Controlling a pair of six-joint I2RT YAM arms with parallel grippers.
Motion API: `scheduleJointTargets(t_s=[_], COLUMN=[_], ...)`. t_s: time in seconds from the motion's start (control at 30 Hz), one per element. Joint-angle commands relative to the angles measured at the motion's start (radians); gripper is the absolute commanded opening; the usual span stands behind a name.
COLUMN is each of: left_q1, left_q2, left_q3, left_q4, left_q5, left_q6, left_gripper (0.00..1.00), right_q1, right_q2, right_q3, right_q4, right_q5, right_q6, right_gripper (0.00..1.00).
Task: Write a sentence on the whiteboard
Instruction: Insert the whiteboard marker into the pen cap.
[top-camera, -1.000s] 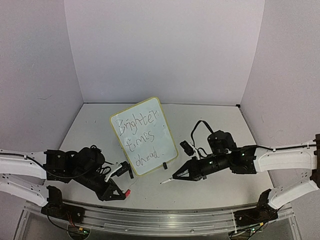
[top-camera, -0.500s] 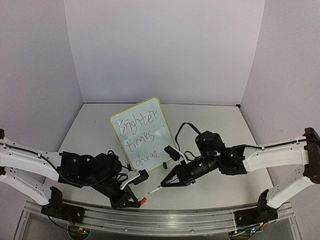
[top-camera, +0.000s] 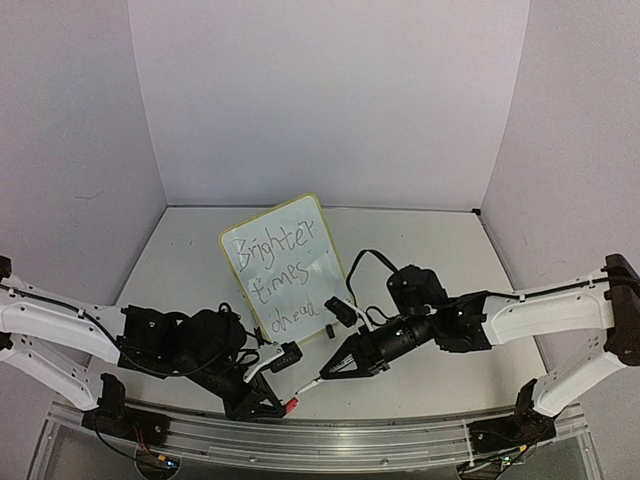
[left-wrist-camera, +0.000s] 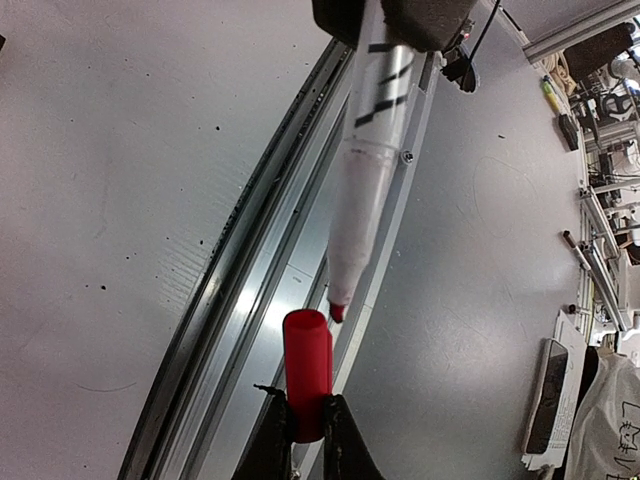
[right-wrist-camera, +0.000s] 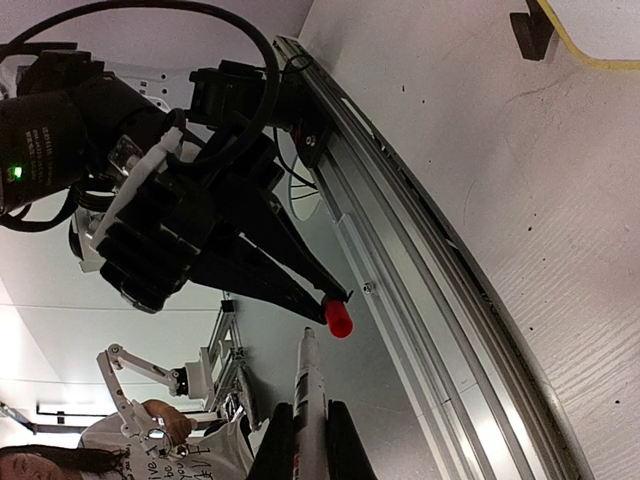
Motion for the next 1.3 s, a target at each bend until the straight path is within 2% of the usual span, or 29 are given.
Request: scheduleJointTargets(t_s=[0.0, 1.27], left_q1=[-0.009, -0.012], left_q2=[-0.004, -0.036], left_q3=[0.048, 0.058], left_q4=[0.025, 0.008], left_q5=[0.000, -0.030], left_q6=[0.015, 0.035], left_gripper=[0.00, 0.00], right_q1=[0.004, 0.013], right_q2=[0.007, 0.055], right_q3=[0.007, 0.011], right_q4=[0.031, 0.031], right_q5=[0.007, -0.024], right_q6=[0.002, 0.006], right_gripper=[0.00, 0.00])
